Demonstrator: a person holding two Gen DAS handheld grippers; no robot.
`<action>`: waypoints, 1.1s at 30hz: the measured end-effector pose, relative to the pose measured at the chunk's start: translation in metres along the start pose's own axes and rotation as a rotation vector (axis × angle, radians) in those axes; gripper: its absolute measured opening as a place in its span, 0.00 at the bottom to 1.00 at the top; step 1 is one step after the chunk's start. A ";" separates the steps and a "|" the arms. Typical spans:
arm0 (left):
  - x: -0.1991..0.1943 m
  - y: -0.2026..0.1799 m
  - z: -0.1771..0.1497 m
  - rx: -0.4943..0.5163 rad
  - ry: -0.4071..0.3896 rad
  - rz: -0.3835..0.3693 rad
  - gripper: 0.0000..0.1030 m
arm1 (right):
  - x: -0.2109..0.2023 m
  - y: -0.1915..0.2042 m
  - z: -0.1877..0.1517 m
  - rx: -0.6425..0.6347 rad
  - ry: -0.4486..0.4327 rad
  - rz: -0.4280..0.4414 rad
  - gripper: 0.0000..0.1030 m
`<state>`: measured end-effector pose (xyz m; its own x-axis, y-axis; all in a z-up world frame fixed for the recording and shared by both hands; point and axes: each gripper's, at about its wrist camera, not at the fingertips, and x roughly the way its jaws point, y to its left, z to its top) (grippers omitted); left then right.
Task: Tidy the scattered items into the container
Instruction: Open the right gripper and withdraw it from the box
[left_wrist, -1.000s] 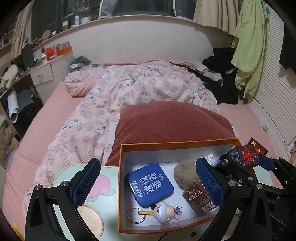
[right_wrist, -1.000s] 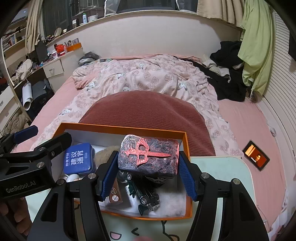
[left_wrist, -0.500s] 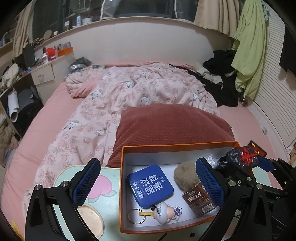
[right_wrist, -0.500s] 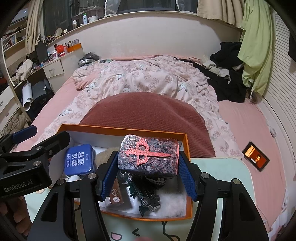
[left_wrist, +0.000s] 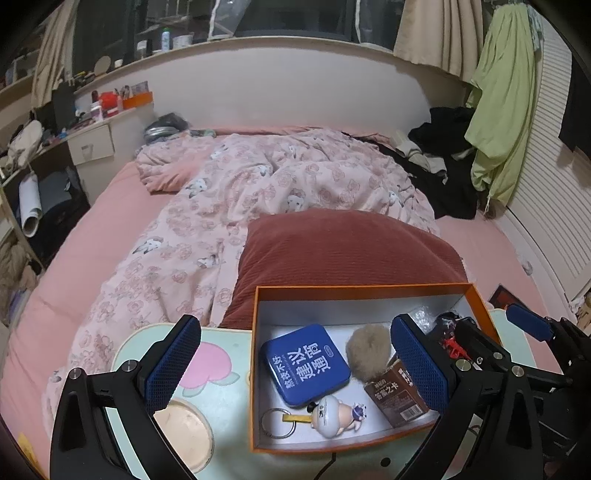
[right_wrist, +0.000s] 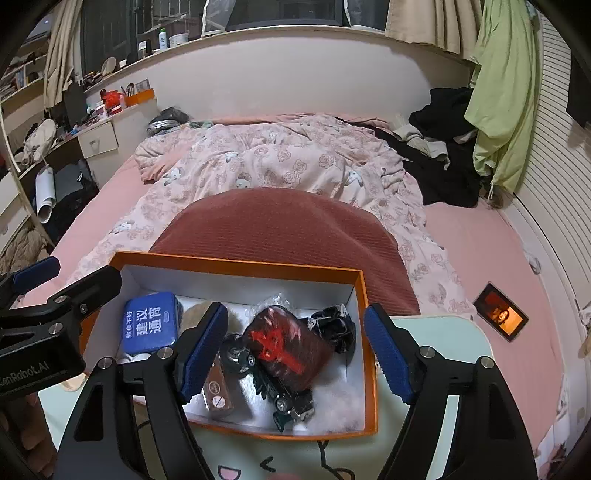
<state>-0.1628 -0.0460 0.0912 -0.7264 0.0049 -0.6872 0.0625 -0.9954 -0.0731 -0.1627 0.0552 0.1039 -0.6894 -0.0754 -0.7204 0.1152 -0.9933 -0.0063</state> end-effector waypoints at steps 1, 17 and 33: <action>-0.003 0.001 -0.002 -0.002 -0.004 -0.003 1.00 | -0.002 0.000 -0.001 0.002 -0.001 -0.001 0.74; -0.032 -0.004 -0.101 0.038 0.084 -0.043 1.00 | -0.048 -0.017 -0.083 0.027 0.001 0.044 0.74; -0.001 -0.024 -0.136 0.087 0.191 0.053 1.00 | 0.006 -0.022 -0.136 0.009 0.163 0.024 1.00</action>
<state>-0.0708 -0.0092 -0.0049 -0.5806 -0.0378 -0.8133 0.0317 -0.9992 0.0238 -0.0721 0.0889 0.0060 -0.5614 -0.0847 -0.8232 0.1231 -0.9922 0.0182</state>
